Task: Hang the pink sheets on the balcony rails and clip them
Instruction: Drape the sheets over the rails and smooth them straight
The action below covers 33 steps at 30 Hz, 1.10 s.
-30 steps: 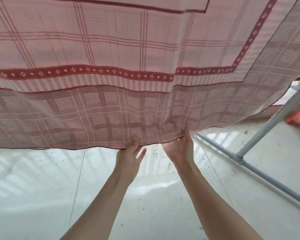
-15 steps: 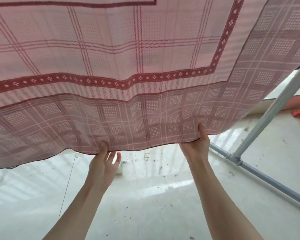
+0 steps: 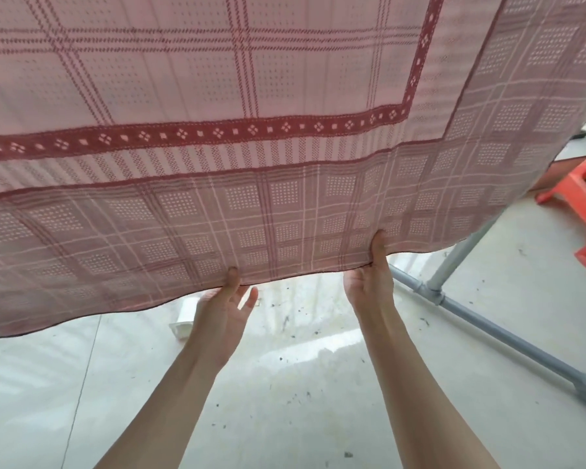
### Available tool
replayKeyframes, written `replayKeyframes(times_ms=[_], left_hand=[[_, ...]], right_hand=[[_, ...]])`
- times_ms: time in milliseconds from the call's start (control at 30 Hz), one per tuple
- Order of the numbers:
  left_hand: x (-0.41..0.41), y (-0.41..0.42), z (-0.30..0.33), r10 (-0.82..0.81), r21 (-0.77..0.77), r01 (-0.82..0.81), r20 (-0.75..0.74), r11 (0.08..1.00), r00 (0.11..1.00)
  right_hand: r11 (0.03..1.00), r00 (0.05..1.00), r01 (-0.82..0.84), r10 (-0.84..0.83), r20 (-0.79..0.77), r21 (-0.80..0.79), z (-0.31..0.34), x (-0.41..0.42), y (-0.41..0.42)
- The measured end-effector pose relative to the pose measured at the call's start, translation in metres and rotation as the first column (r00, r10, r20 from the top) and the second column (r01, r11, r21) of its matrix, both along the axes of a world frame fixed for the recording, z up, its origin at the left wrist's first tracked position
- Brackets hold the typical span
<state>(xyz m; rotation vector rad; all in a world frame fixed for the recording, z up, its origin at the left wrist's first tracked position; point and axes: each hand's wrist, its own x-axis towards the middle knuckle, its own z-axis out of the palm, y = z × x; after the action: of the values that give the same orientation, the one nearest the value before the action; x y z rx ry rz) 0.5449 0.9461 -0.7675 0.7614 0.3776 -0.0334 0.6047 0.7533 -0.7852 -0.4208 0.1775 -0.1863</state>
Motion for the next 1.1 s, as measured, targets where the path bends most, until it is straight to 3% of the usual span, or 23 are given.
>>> replayKeyframes(times_ms=[233, 300, 400, 433, 467, 567, 633, 667, 833, 933, 1100], left_hand=[[0.0, -0.001, 0.0, 0.013, 0.022, -0.014, 0.04, 1.0, 0.999], [-0.001, -0.008, 0.004, 0.04, 0.03, -0.04, 0.025, 0.999, 0.999], [-0.003, -0.029, 0.006, -0.042, 0.045, 0.043, -0.007, 0.998, 0.999], [-0.001, -0.038, 0.002, -0.099, -0.026, 0.098, -0.044, 0.995, 0.994], [0.002, -0.05, -0.001, -0.104, -0.241, 0.061, -0.171, 0.969, 0.98], [0.002, -0.089, 0.008, -0.143, -0.304, 0.098, -0.131, 0.948, 0.981], [0.0, -0.105, 0.015, -0.169, -0.098, 0.165, -0.036, 0.981, 0.985], [-0.001, -0.109, 0.016, -0.12, -0.034, 0.119, -0.026, 0.992, 0.992], [0.004, -0.104, 0.014, -0.032, -0.055, 0.03, -0.052, 0.998, 0.998], [0.009, -0.095, 0.013, 0.017, -0.043, -0.02, -0.06, 0.999, 0.998], [0.014, -0.085, 0.011, 0.041, -0.014, -0.042, -0.05, 0.999, 0.998]], right_hand=[[0.996, 0.983, 0.08, -0.072, -0.171, 0.044, 0.017, 0.005, 0.005], [0.997, 0.986, 0.055, -0.047, -0.162, 0.046, 0.019, 0.001, 0.0], [0.999, 0.992, -0.023, 0.026, -0.12, 0.028, 0.015, -0.009, -0.004], [0.999, 0.992, -0.049, 0.049, -0.113, -0.004, 0.014, -0.013, -0.004], [0.997, 0.992, -0.068, 0.064, -0.109, -0.033, 0.014, -0.018, -0.003], [0.995, 0.989, -0.056, 0.044, -0.141, -0.078, 0.016, -0.03, -0.004], [0.991, 0.989, -0.057, 0.04, -0.141, -0.121, 0.017, -0.034, -0.009], [0.99, 0.989, -0.071, 0.054, -0.136, -0.121, 0.018, -0.034, -0.013], [0.991, 0.981, -0.111, 0.097, -0.166, -0.075, 0.017, -0.027, -0.038], [0.99, 0.994, -0.107, 0.108, -0.003, 0.086, 0.023, -0.014, -0.062], [0.995, 0.999, -0.031, 0.028, 0.038, 0.1, 0.045, -0.003, -0.106]])
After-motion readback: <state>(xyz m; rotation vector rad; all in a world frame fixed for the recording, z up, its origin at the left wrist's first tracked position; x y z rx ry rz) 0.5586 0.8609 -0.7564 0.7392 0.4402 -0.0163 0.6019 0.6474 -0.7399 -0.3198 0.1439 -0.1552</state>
